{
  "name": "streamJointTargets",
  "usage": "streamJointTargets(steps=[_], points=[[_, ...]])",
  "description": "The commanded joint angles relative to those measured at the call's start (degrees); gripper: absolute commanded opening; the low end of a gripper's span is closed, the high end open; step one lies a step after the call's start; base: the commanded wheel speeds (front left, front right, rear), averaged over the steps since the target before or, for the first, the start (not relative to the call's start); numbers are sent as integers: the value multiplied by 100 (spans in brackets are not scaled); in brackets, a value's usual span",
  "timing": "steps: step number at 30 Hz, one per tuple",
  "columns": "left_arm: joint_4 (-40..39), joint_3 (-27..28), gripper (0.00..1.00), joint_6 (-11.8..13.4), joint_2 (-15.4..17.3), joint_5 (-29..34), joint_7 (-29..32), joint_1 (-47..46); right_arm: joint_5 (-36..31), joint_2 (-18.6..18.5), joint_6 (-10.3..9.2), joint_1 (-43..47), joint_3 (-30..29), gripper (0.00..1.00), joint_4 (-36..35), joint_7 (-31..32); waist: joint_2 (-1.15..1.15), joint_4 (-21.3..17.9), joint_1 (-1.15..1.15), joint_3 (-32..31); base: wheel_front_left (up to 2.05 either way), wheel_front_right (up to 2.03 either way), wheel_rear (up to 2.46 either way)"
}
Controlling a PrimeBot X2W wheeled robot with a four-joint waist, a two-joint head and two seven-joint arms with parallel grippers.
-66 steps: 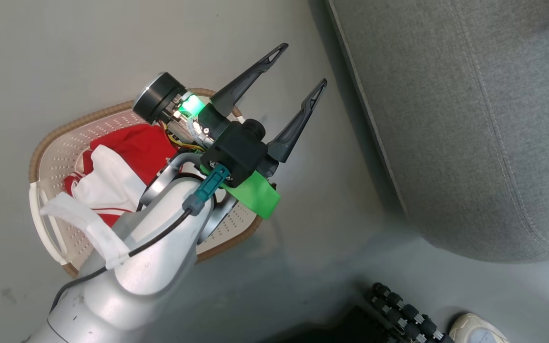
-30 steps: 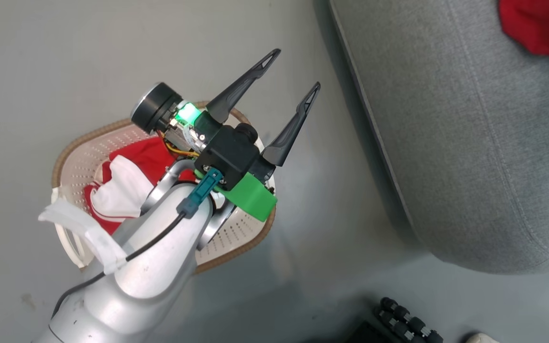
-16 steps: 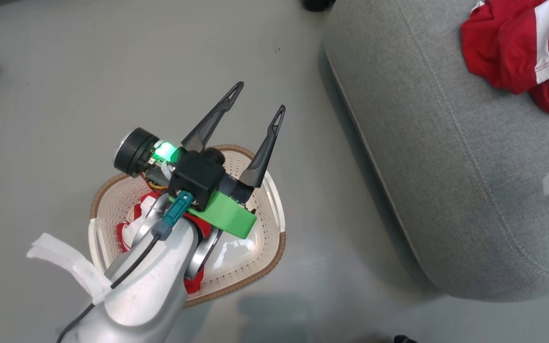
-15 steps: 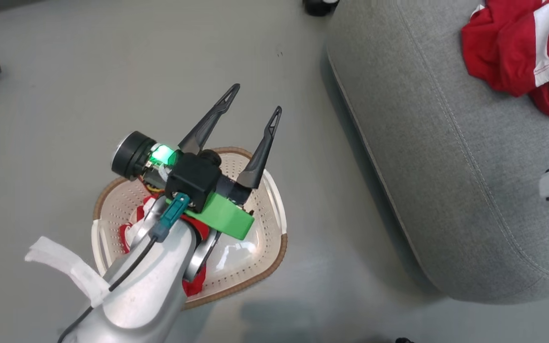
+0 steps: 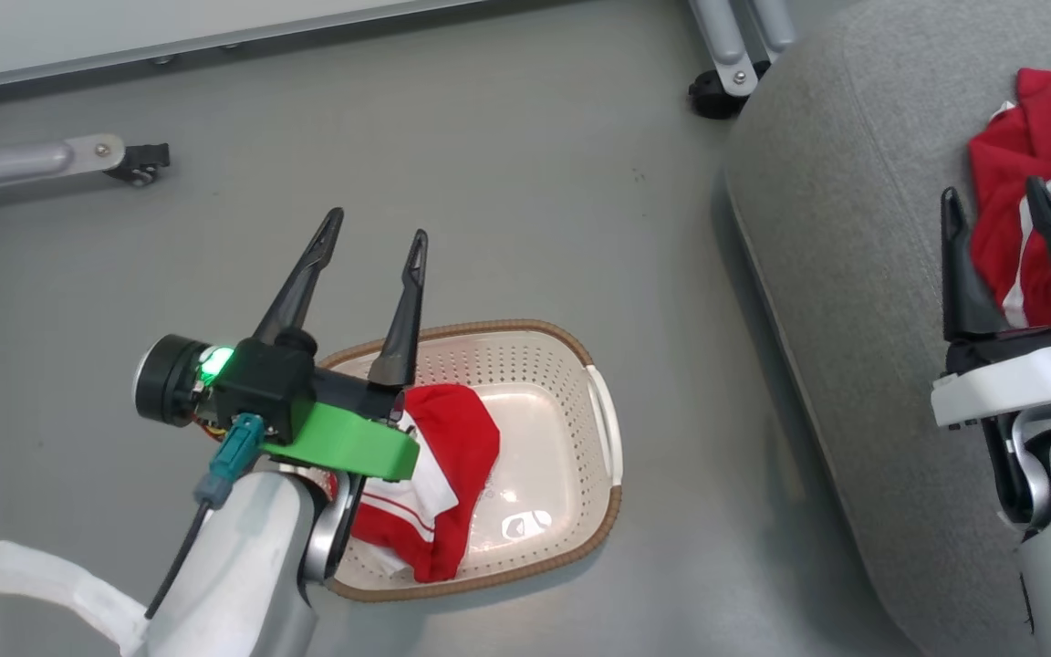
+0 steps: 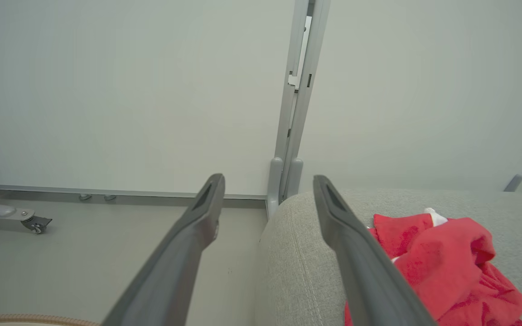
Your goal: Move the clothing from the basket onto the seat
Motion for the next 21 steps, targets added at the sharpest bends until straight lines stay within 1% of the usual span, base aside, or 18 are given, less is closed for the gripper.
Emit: streamJointTargets(steps=[1, 4, 10, 21], points=[[-25, 94, 100, 27, -11, -14, -3, 141, -23, 6, -6, 128, 61, 100, -24, -6, 0, 329, 0, -274, 0, 0, 0], [-63, 421, 100, 36, -49, -22, -2, 332, -49, 88, -6, 163, 192, 100, -73, -7, 0, 516, 0, -384, 0, 0, 0], [-102, 946, 100, 6, -136, 41, -2, 662, -120, 225, -6, 267, 329, 100, -167, -6, 0, 766, 0, -556, 0, 0, 0], [-97, 1654, 100, -70, -325, 199, -3, 1316, -248, 516, -6, 773, 389, 100, -421, -7, 0, 1006, 0, -976, 0, 0, 0]])
